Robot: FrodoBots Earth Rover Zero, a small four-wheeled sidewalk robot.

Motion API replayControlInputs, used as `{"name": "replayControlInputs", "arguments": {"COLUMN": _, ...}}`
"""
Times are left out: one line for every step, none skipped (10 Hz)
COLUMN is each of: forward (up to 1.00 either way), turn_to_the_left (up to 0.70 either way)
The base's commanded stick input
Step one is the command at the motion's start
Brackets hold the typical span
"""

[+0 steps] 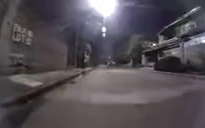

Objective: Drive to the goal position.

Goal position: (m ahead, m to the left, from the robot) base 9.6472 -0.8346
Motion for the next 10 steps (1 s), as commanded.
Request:
{"name": "replayControlInputs", "arguments": {"forward": 0.7, "turn_to_the_left": 0.0}}
{"name": "replayControlInputs", "arguments": {"forward": 0.7, "turn_to_the_left": 0.0}}
{"name": "replayControlInputs", "arguments": {"forward": 0.7, "turn_to_the_left": 0.0}}
{"name": "replayControlInputs", "arguments": {"forward": 0.7, "turn_to_the_left": 0.0}}
{"name": "replayControlInputs", "arguments": {"forward": 0.7, "turn_to_the_left": 0.0}}
{"name": "replayControlInputs", "arguments": {"forward": 0.7, "turn_to_the_left": -0.29}}
{"name": "replayControlInputs", "arguments": {"forward": 0.7, "turn_to_the_left": -0.34}}
{"name": "replayControlInputs", "arguments": {"forward": 0.7, "turn_to_the_left": -0.06}}
{"name": "replayControlInputs", "arguments": {"forward": 0.7, "turn_to_the_left": 0.0}}
{"name": "replayControlInputs", "arguments": {"forward": 0.7, "turn_to_the_left": 0.0}}
